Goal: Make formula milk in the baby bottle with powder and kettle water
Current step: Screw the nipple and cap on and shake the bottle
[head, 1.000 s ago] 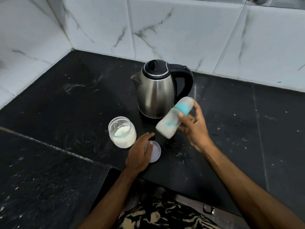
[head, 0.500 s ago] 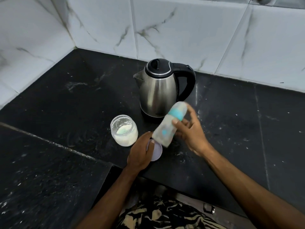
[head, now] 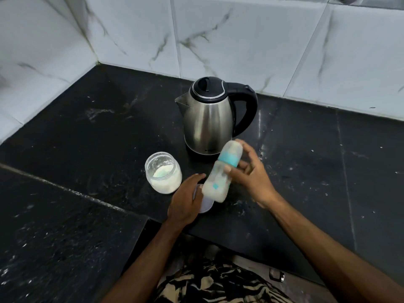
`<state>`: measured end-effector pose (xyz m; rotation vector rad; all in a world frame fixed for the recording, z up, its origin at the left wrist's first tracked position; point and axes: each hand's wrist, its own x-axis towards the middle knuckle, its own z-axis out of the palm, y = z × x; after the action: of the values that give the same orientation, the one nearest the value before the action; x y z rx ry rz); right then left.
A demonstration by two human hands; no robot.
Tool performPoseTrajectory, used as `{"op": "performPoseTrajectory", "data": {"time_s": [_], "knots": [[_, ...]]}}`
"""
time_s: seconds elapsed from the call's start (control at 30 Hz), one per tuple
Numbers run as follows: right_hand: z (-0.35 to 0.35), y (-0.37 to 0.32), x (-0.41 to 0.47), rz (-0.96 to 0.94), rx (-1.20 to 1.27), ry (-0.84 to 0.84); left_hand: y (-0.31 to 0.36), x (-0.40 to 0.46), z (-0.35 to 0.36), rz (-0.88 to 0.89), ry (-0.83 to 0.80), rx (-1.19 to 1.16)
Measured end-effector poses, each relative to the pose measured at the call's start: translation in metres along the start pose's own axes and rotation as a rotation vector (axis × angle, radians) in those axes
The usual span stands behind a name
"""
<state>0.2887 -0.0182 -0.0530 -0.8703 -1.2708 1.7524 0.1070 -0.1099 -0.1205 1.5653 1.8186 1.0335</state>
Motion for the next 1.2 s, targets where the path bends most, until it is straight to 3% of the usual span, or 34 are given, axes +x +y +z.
{"op": "performPoseTrajectory", "data": {"time_s": [0.07, 0.13, 0.3, 0.47, 0.53, 0.67, 0.83, 0.9, 1.0, 1.03, 1.13, 1.2], "knots": [[-0.007, -0.011, 0.012, -0.030, 0.180, 0.187, 0.005, -0.001, 0.000, -0.007, 0.038, 0.020], [-0.011, -0.013, 0.016, -0.045, 0.252, 0.226, 0.008, -0.001, 0.000, -0.011, 0.032, 0.026], [-0.007, 0.003, -0.001, 0.067, -0.082, -0.104, 0.007, 0.000, -0.001, -0.020, 0.000, 0.002], [-0.012, -0.017, 0.025, -0.039, 0.311, 0.316, 0.007, -0.001, 0.000, -0.020, 0.024, 0.036], [-0.010, -0.016, 0.022, -0.032, 0.251, 0.255, 0.005, 0.000, 0.001, -0.016, 0.030, 0.038], [-0.002, -0.004, 0.002, 0.043, -0.103, -0.110, 0.002, 0.001, 0.000, 0.003, 0.020, 0.028], [-0.003, -0.020, 0.022, -0.025, 0.211, 0.233, 0.010, -0.002, 0.000, -0.018, 0.038, 0.022], [-0.001, -0.015, 0.016, -0.006, 0.190, 0.154, 0.009, -0.001, -0.001, -0.025, 0.029, 0.024], [0.005, 0.000, -0.003, 0.026, -0.017, -0.120, 0.005, 0.000, -0.003, -0.015, -0.012, 0.005], [0.004, 0.001, -0.003, -0.003, -0.042, -0.126, 0.005, 0.000, -0.003, -0.010, -0.011, 0.002], [0.001, -0.013, 0.010, -0.076, 0.126, 0.164, 0.008, -0.001, -0.001, 0.006, 0.048, 0.041], [-0.001, -0.018, 0.017, -0.083, 0.251, 0.259, 0.010, -0.002, 0.000, 0.000, 0.054, 0.047]]}}
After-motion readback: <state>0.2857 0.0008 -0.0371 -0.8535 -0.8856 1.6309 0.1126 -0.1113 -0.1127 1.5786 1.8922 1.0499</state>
